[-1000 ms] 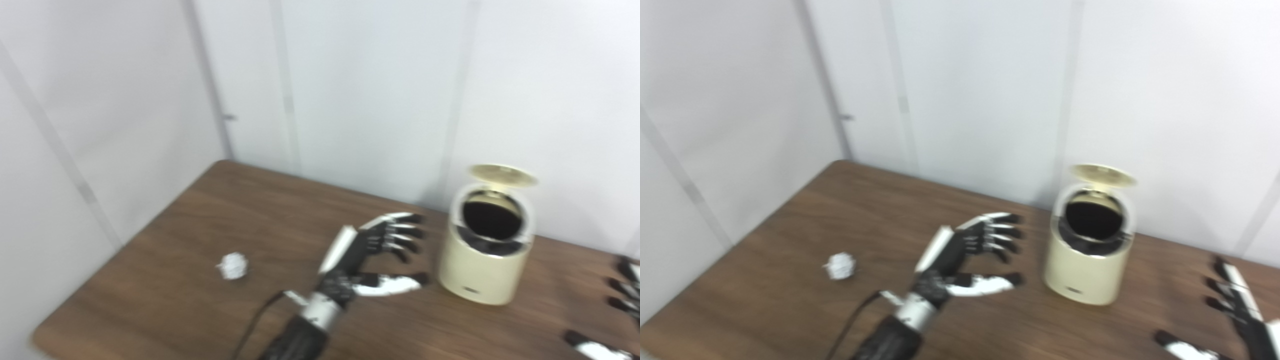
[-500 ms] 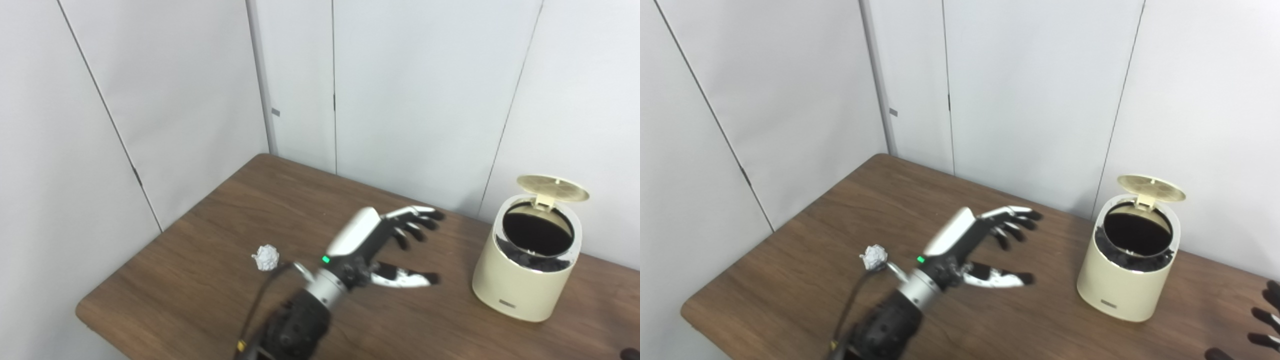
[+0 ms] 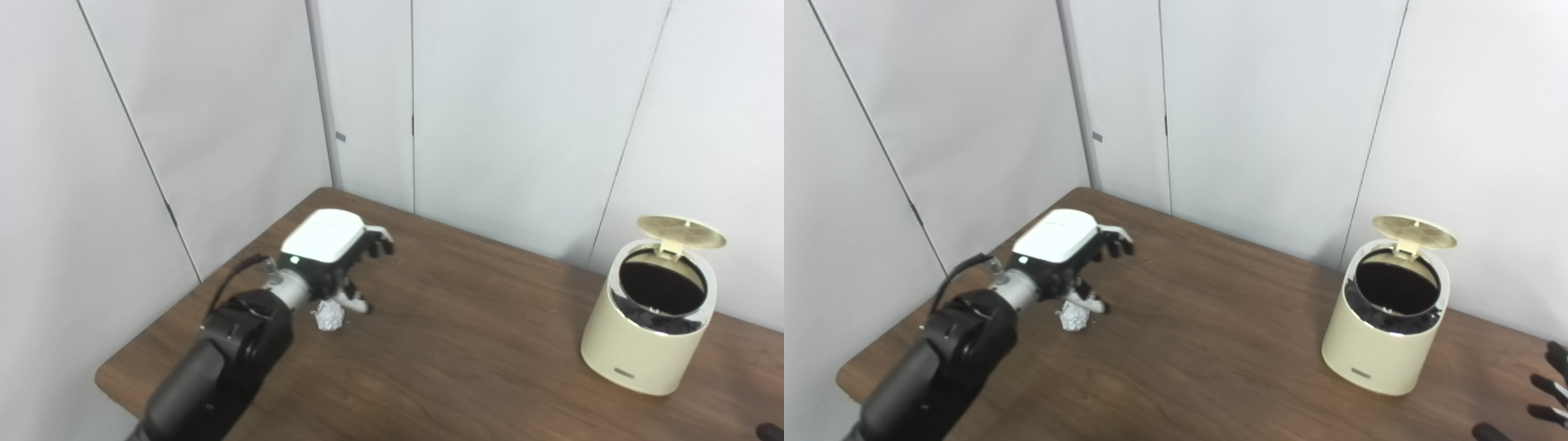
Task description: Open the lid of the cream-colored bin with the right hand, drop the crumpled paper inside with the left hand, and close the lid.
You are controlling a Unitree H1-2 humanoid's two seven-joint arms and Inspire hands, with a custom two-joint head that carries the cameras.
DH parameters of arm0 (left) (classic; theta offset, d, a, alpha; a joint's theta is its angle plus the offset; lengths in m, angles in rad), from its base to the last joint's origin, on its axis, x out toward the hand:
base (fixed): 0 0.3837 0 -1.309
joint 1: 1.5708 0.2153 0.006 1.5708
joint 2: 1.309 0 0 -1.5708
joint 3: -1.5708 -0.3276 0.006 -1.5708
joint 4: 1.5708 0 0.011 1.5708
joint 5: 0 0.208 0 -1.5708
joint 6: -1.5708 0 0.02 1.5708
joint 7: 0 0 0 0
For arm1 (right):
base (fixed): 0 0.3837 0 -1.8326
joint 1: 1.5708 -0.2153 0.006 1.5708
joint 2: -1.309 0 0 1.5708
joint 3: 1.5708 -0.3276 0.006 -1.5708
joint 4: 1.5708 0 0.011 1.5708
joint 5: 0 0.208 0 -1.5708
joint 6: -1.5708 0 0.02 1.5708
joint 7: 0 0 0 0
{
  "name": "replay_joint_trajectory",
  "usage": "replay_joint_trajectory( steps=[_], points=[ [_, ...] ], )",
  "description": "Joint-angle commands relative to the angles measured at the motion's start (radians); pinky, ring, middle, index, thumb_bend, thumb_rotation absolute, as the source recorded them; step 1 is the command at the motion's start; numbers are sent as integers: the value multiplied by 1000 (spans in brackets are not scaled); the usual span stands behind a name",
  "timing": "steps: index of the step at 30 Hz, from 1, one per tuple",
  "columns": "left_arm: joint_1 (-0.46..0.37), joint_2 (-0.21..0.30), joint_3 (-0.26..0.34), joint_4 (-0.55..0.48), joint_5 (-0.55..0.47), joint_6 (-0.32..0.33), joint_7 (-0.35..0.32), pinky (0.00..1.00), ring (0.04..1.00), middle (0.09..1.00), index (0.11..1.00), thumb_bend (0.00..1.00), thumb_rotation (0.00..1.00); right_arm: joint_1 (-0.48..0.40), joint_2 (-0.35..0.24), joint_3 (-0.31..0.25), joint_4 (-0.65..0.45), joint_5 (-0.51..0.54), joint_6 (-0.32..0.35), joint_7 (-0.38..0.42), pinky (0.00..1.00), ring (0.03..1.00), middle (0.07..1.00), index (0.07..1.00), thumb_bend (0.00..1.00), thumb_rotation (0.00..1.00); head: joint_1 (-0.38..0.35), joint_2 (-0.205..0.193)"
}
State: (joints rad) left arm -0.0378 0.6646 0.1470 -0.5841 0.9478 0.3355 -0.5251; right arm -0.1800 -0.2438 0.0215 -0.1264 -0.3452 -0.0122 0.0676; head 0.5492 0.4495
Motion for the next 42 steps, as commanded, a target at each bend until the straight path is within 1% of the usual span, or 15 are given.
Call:
replay_joint_trajectory(
  steps=[1, 4, 7, 11, 15, 20, 22, 25, 28, 32, 35, 37, 38, 40, 42],
  points=[
    [-6, 55, 35, -8, 36, -18, 12, 468, 590, 674, 693, 893, 78, -41, -20, -1, -21, 3, -49, -10, 722, 854, 951, 962, 905, 688, 2, 1],
    [10, 84, 61, 8, 23, -32, 11, 475, 596, 682, 692, 906, 66, -42, -20, -1, -23, 15, -47, -4, 723, 855, 949, 959, 907, 684, 2, 1],
    [24, 113, 75, 39, 21, -67, 25, 483, 610, 688, 681, 921, 80, -43, -20, 1, -29, 17, -39, -2, 727, 854, 943, 957, 909, 677, 6, 6],
    [22, 132, 74, 66, 34, -63, -24, 514, 629, 702, 705, 914, 128, -42, -17, 3, -39, 6, -30, -5, 717, 856, 951, 955, 907, 679, -2, 12],
    [16, 126, 75, 96, 21, -63, -41, 557, 651, 713, 719, 922, 118, -38, -16, 5, -45, 4, -29, -6, 713, 852, 954, 957, 886, 662, -7, 16],
    [10, 115, 55, 149, 23, -84, -26, 474, 570, 661, 705, 923, 103, -35, -20, 5, -43, 9, -34, -4, 697, 859, 958, 963, 863, 641, -7, 21],
    [5, 106, 41, 167, 33, -76, -29, 488, 597, 673, 705, 917, 127, -34, -23, 4, -42, 11, -36, -3, 699, 865, 960, 966, 858, 639, -8, 24],
    [-6, 85, 20, 186, 38, -49, -45, 581, 677, 721, 718, 885, 135, -33, -27, 3, -41, 14, -40, -1, 690, 870, 961, 968, 850, 632, -9, 28],
    [-11, 68, 2, 212, 46, -48, -33, 633, 688, 730, 725, 867, 112, -31, -29, 4, -46, 12, -38, 0, 659, 866, 957, 969, 848, 634, -10, 32],
    [-9, 51, -14, 251, 49, -62, 10, 622, 660, 705, 717, 870, 82, -31, -32, 2, -46, 12, -38, -1, 685, 865, 961, 977, 846, 640, -14, 37],
    [-8, 40, -27, 280, 48, -72, 46, 517, 566, 613, 706, 876, 84, -32, -31, 3, -47, 12, -33, 0, 675, 860, 960, 975, 864, 651, -14, 39],
    [-7, 35, -35, 294, 45, -72, 60, 507, 559, 616, 703, 870, 76, -32, -30, 4, -47, 10, -30, 0, 633, 858, 960, 972, 876, 661, -14, 40],
    [-6, 33, -40, 302, 44, -74, 68, 520, 577, 639, 704, 867, 75, -32, -30, 4, -47, 9, -30, 0, 629, 857, 959, 972, 879, 664, -14, 40],
    [-5, 30, -49, 315, 47, -74, 77, 508, 564, 628, 703, 865, 79, -32, -31, 6, -49, 7, -26, 2, 623, 862, 963, 975, 881, 671, -14, 40],
    [-3, 28, -56, 325, 50, -68, 82, 462, 501, 565, 702, 865, 75, -32, -33, 5, -49, 7, -28, 3, 629, 863, 963, 978, 871, 663, -16, 45]
  ],
)
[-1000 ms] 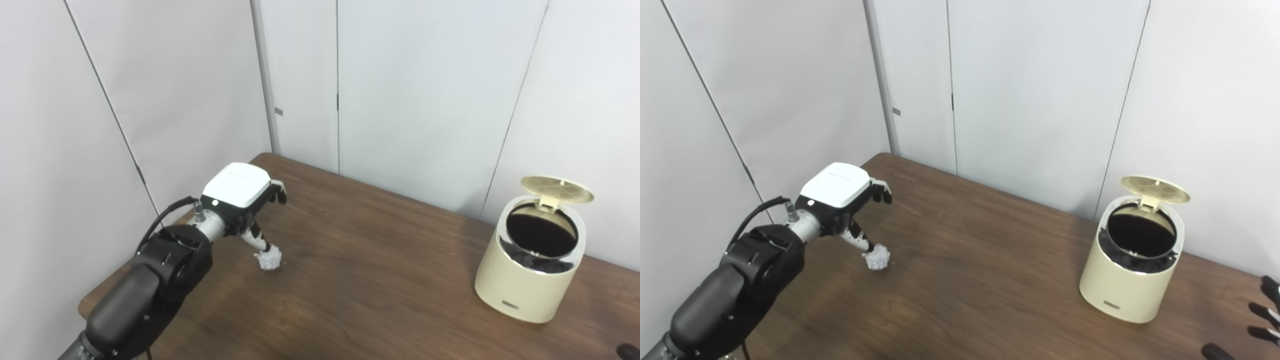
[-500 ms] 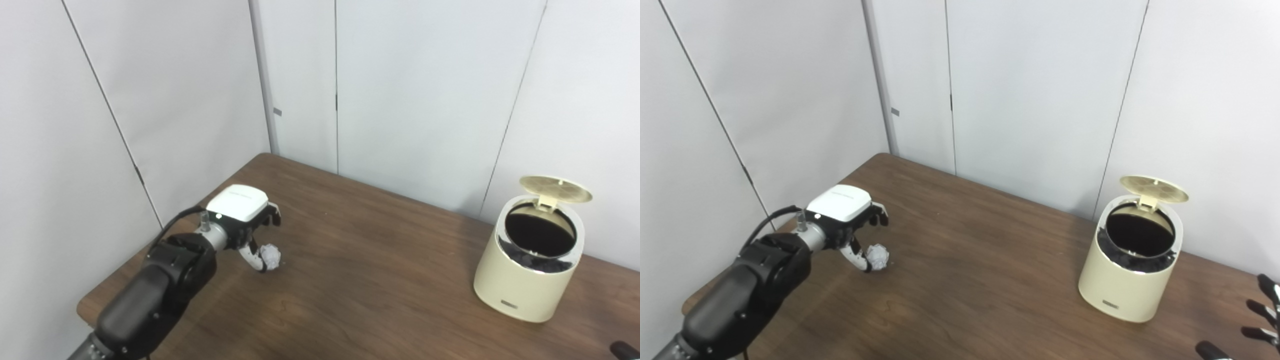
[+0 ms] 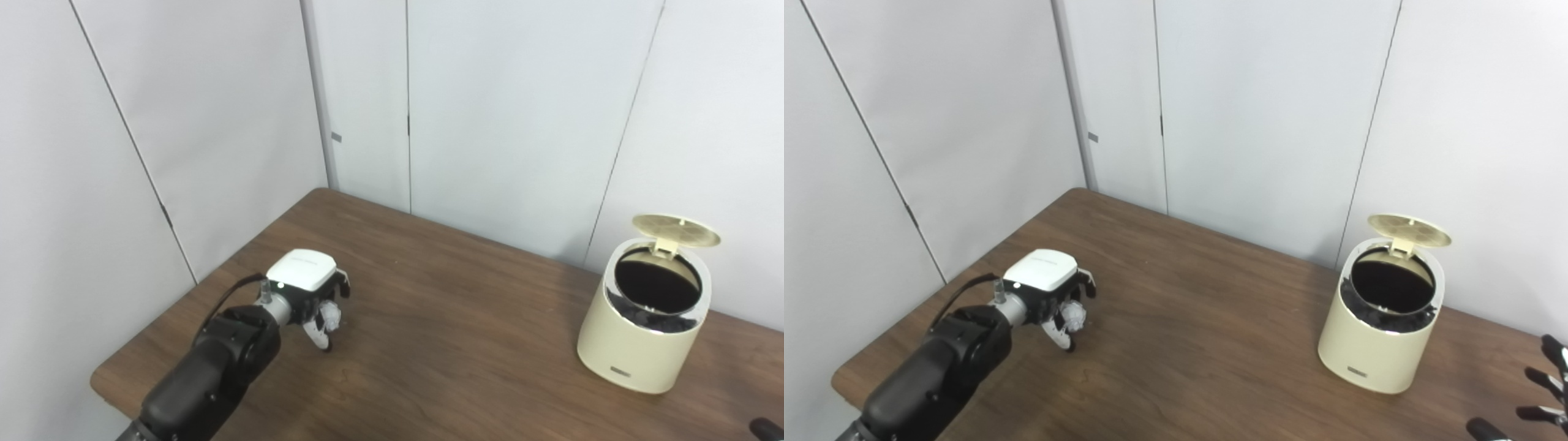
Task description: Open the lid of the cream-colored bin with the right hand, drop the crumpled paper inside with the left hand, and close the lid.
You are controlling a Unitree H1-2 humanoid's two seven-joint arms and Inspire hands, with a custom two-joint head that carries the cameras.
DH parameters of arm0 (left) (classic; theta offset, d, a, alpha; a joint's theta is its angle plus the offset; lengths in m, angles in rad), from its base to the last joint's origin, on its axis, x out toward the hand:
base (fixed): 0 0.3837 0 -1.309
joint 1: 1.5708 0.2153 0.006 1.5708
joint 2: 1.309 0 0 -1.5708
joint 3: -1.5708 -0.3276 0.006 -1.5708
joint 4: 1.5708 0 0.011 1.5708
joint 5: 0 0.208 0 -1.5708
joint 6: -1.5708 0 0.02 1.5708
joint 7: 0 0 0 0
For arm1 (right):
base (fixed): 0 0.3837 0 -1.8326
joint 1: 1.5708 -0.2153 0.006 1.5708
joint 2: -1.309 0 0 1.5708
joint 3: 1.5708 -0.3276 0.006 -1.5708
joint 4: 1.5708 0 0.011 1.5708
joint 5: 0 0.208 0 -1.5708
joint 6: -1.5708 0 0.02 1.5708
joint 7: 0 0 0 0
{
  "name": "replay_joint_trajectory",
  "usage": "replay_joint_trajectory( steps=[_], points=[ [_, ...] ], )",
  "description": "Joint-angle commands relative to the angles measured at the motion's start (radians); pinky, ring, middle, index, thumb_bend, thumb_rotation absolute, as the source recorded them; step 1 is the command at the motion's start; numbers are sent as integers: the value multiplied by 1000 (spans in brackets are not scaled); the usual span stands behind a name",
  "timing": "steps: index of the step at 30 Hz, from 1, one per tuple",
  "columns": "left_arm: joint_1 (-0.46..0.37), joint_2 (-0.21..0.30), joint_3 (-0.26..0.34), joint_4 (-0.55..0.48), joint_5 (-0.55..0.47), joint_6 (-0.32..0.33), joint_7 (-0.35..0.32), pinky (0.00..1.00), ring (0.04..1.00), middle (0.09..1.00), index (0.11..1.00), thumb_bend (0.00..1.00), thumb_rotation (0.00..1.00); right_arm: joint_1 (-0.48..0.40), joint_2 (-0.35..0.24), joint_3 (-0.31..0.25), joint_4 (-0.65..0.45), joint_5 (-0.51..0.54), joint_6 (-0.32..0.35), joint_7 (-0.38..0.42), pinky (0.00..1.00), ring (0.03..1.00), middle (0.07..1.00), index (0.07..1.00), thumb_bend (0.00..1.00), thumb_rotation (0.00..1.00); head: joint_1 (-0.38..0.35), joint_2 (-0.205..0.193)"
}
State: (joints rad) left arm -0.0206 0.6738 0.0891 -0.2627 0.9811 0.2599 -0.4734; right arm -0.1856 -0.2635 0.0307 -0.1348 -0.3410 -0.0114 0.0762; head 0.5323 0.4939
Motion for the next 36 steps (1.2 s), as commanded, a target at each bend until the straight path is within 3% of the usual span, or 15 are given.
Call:
replay_joint_trajectory(
  steps=[1, 3, 10, 16, 17, 19, 20, 23, 28, 33, 36],
  points=[
    [-20, 19, -3, 9, 18, 10, 32, 447, 488, 560, 703, 863, 77, -26, -14, -4, -39, 1, -34, -8, 629, 862, 962, 978, 868, 659, 0, 1],
    [-20, 21, -9, 16, 23, 15, 29, 483, 541, 633, 706, 855, 92, -26, -16, -3, -36, -2, -38, -10, 631, 864, 962, 979, 864, 661, 0, 1],
    [-13, 22, -24, 32, 27, 30, 33, 545, 605, 699, 708, 834, 90, -24, -15, -6, -49, 4, -18, -2, 585, 853, 957, 971, 868, 652, -1, 8],
    [0, 16, -26, 63, -13, 8, 95, 487, 516, 600, 673, 836, 5, -24, -16, -8, -58, 7, -7, 3, 554, 845, 956, 964, 860, 636, 1, 17],
    [2, 16, -29, 70, -17, 5, 104, 459, 484, 536, 655, 668, 2, -23, -17, -9, -62, 11, -2, 6, 553, 844, 955, 964, 862, 636, 2, 22],
    [5, 18, -35, 100, -27, -9, 124, 439, 468, 502, 624, 582, 0, -22, -19, -8, -62, 12, -4, 8, 526, 843, 953, 963, 860, 633, 2, 22],
    [6, 19, -38, 113, -32, -17, 134, 468, 485, 490, 554, 547, 0, -21, -21, -9, -62, 12, -6, 10, 512, 845, 955, 965, 856, 635, 1, 24],
    [9, 26, -53, 145, -48, -36, 156, 505, 504, 496, 496, 526, 0, -21, -24, -12, -63, 14, -10, 11, 575, 845, 957, 963, 856, 643, 1, 28],
    [16, 21, -63, 167, -83, -34, 169, 563, 544, 510, 480, 521, 0, -21, -25, -17, -70, 20, -3, 16, 635, 834, 941, 954, 860, 643, 3, 35],
    [20, 22, -81, 203, -101, -45, 206, 486, 471, 454, 492, 525, 0, -19, -25, -21, -72, 26, 0, 19, 635, 830, 930, 949, 869, 651, 4, 38],
    [22, 20, -89, 213, -122, -44, 213, 501, 475, 441, 495, 524, 0, -19, -24, -23, -73, 27, 0, 18, 624, 827, 925, 943, 867, 653, 3, 41]
  ],
)
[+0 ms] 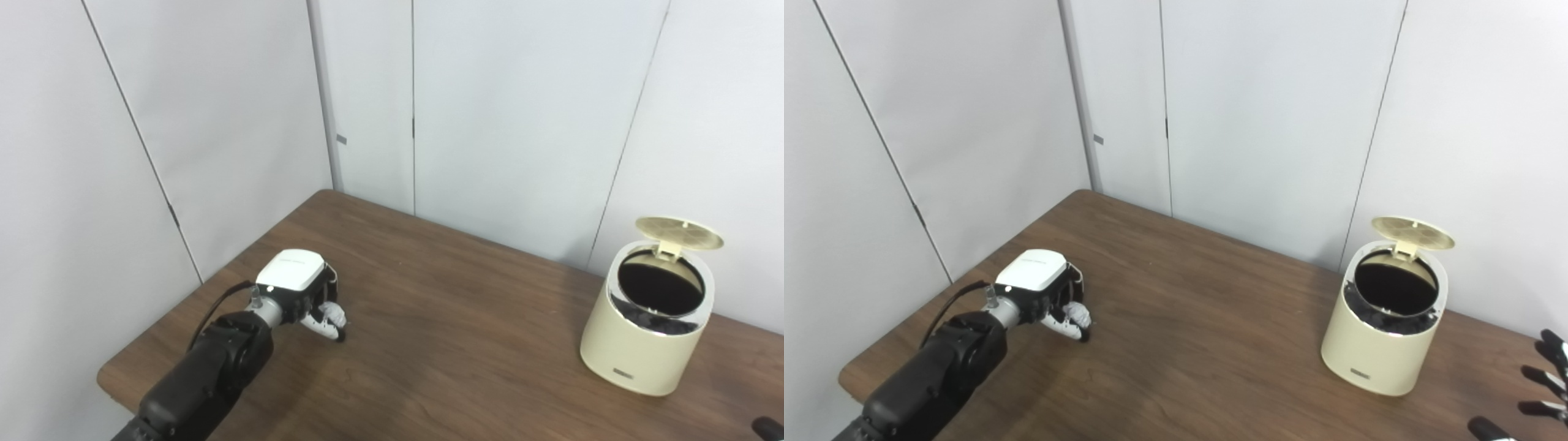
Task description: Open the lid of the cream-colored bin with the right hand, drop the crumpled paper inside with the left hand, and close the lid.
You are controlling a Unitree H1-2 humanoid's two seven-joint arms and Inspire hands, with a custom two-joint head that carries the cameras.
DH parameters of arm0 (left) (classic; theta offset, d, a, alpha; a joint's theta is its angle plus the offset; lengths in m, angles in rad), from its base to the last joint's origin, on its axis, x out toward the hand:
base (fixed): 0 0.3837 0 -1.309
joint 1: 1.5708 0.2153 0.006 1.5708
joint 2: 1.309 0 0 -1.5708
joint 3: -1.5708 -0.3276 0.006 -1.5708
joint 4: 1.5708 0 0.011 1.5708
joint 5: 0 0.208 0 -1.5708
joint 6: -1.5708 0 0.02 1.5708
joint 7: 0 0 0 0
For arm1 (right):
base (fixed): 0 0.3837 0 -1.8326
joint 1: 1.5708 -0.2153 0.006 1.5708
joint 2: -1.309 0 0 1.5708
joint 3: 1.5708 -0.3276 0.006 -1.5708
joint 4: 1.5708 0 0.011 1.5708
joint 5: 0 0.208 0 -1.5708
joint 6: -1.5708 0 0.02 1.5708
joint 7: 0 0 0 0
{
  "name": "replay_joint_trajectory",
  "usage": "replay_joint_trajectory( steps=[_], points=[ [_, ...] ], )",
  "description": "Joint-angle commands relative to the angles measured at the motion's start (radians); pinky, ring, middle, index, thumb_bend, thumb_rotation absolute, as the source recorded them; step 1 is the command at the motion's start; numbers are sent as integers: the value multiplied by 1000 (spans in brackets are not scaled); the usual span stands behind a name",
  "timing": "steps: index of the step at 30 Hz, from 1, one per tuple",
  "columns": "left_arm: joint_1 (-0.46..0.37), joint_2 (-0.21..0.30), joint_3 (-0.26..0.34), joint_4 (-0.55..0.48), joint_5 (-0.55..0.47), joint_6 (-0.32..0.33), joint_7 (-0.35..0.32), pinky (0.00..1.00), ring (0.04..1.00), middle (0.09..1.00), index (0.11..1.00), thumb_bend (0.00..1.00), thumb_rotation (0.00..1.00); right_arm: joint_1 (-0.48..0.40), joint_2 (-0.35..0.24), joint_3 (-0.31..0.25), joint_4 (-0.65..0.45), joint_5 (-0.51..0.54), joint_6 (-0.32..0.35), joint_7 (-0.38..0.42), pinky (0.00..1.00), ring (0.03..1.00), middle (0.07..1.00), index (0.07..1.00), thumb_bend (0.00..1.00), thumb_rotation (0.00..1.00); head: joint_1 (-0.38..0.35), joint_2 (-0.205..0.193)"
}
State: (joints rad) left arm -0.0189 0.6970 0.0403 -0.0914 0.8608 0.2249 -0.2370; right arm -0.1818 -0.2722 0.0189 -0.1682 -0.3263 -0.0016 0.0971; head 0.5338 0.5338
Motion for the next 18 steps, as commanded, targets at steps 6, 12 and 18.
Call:
replay_joint_trajectory(
  steps=[6, 12, 18],
  points=[
    [27, 3, -60, 20, -7, -18, -6, 499, 459, 443, 495, 524, 0, -19, -14, -11, -44, 9, -8, -4, 584, 826, 923, 936, 861, 653, 0, 6],
    [29, 14, -58, -35, 4, -22, 30, 443, 406, 412, 508, 519, 0, -16, -17, -9, -32, 5, -24, -8, 578, 826, 932, 940, 850, 644, -1, 6],
    [26, 14, -39, -109, 29, -25, 82, 352, 327, 421, 491, 520, 0, -20, -17, -10, -24, 8, -25, -9, 592, 829, 942, 949, 843, 646, -4, 5]
  ],
)
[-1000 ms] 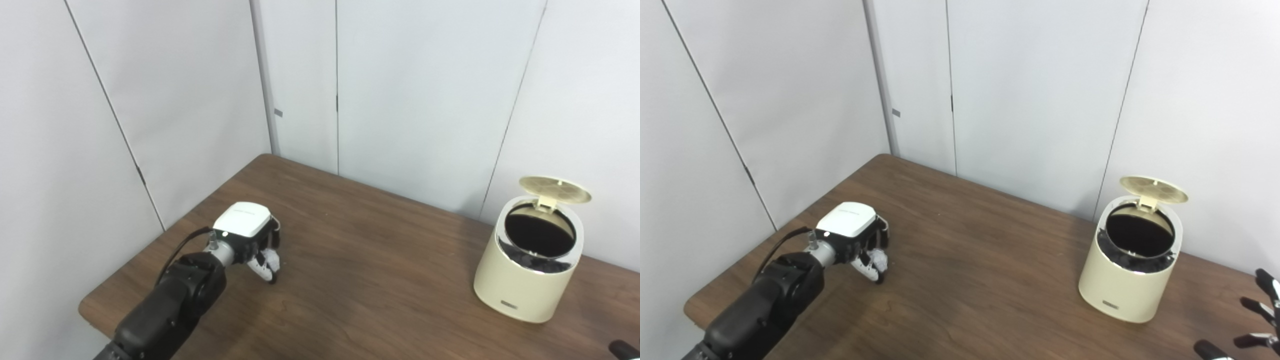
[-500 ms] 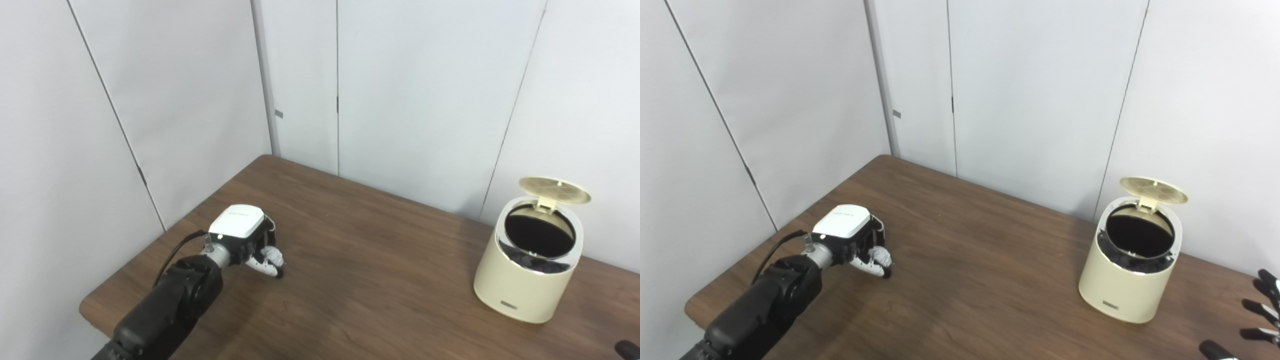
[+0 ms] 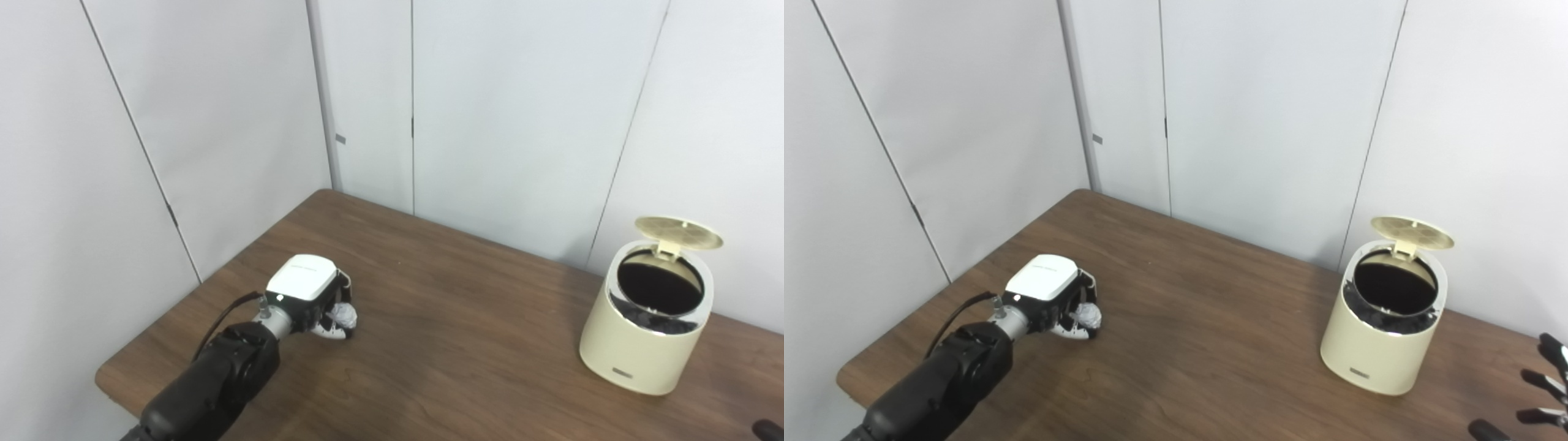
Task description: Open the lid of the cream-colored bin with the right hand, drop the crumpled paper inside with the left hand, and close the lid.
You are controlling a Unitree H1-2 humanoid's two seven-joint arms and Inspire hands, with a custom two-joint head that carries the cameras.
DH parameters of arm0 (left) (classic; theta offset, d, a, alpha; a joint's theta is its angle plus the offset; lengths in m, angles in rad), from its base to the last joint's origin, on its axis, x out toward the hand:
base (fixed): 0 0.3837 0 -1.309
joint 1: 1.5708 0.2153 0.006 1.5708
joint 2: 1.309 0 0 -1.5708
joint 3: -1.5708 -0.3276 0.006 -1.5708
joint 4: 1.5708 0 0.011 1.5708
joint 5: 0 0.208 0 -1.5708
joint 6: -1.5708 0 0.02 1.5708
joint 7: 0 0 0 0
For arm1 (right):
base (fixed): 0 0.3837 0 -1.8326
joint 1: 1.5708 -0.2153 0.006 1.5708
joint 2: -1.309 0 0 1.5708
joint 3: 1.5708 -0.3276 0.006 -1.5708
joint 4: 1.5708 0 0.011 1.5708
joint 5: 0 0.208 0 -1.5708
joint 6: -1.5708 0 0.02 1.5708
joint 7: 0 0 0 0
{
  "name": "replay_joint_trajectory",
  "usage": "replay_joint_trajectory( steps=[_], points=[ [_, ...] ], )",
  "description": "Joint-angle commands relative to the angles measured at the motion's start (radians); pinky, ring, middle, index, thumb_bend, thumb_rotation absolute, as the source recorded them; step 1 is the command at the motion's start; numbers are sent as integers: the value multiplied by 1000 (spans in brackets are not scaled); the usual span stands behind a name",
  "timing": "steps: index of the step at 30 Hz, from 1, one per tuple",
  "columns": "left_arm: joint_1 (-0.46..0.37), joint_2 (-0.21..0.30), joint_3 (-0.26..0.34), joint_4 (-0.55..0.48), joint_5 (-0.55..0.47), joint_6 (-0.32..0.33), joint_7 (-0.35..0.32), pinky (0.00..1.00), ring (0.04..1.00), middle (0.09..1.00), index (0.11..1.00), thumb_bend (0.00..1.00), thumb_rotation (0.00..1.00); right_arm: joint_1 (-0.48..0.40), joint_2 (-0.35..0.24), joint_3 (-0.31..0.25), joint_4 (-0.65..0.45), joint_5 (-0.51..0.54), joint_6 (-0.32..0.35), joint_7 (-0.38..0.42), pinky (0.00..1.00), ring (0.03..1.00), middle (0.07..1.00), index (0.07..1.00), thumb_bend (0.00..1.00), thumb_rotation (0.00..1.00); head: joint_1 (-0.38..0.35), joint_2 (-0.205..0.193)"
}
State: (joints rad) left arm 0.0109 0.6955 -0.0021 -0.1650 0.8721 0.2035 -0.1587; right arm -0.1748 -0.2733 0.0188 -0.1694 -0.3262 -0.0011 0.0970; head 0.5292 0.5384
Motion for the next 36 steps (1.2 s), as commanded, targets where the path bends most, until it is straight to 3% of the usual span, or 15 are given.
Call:
replay_joint_trajectory(
  steps=[1, 4, 8, 9, 12, 15, 16, 19, 22, 23, 25, 29, 31, 32, 36],
  points=[
    [-6, 13, 7, -55, 24, 3, 3, 350, 326, 407, 493, 519, 0, -27, -15, -11, -24, 7, -22, -10, 598, 830, 940, 949, 846, 651, -2, 1],
    [-11, 4, 26, -117, 34, 7, 8, 332, 290, 465, 485, 525, 0, -26, -10, -10, -32, 3, -8, -10, 592, 829, 929, 940, 855, 646, -2, 1],
    [-23, -14, 42, -195, 52, 23, -12, 356, 308, 474, 485, 525, 0, -27, -8, -6, -34, 1, -1, -7, 567, 832, 939, 941, 854, 640, -11, -1],
    [-27, -18, 45, -214, 58, 22, -14, 351, 311, 426, 494, 521, 0, -28, -8, -6, -35, -1, 0, -6, 574, 834, 944, 945, 848, 635, -11, -1],
    [-48, -31, 53, -265, 70, 9, -16, 349, 317, 399, 502, 517, 0, -30, -9, -4, -37, -6, 7, -5, 581, 836, 948, 950, 838, 631, -11, -1],
    [-87, -55, 53, -300, 77, -27, 19, 356, 317, 393, 503, 516, 0, -34, -3, -1, -28, -15, 12, -11, 582, 839, 947, 952, 834, 621, -69, -4],
    [-102, -62, 52, -311, 84, -38, 27, 318, 287, 439, 491, 522, 0, -35, -1, 0, -26, -15, 14, -12, 581, 841, 947, 952, 829, 612, -79, -5],
    [-147, -89, 49, -334, 117, -67, 44, 304, 272, 468, 484, 525, 0, -37, 3, 3, -13, -12, 0, -17, 583, 845, 952, 956, 816, 579, -120, -7],
    [-207, -128, 36, -350, 138, -96, 44, 339, 292, 472, 483, 525, 0, -41, 11, 8, 0, -14, -16, -25, 653, 854, 952, 960, 790, 534, -162, -11],
    [-233, -143, 27, -356, 142, -105, 37, 355, 304, 435, 497, 520, 0, -42, 16, 10, -3, -16, -11, -25, 689, 860, 949, 958, 777, 499, -178, -12],
    [-272, -167, 12, -357, 142, -124, 32, 368, 306, 401, 506, 516, 0, -44, 26, 14, -14, -20, 4, -25, 727, 863, 947, 955, 765, 454, -211, -17],
    [-350, -229, -19, -321, 129, -158, 41, 314, 274, 468, 484, 523, 0, -52, 38, 19, -26, -31, 5, -28, 731, 851, 946, 943, 768, 335, -281, -27],
    [-380, -263, -29, -301, 128, -163, 42, 308, 283, 471, 483, 524, 0, -55, 39, 17, -17, -29, -15, -32, 724, 845, 939, 932, 773, 276, -308, -32],
    [-395, -281, -36, -287, 130, -169, 49, 332, 335, 460, 506, 512, 0, -57, 39, 18, -10, -28, -27, -34, 712, 840, 932, 923, 780, 251, -334, -39],
    [-453, -350, -66, -219, 130, -208, 106, 355, 380, 466, 528, 500, 0, -59, 36, 22, 1, -31, -42, -38, 685, 827, 916, 905, 802, 265, -375, -50]
  ],
)
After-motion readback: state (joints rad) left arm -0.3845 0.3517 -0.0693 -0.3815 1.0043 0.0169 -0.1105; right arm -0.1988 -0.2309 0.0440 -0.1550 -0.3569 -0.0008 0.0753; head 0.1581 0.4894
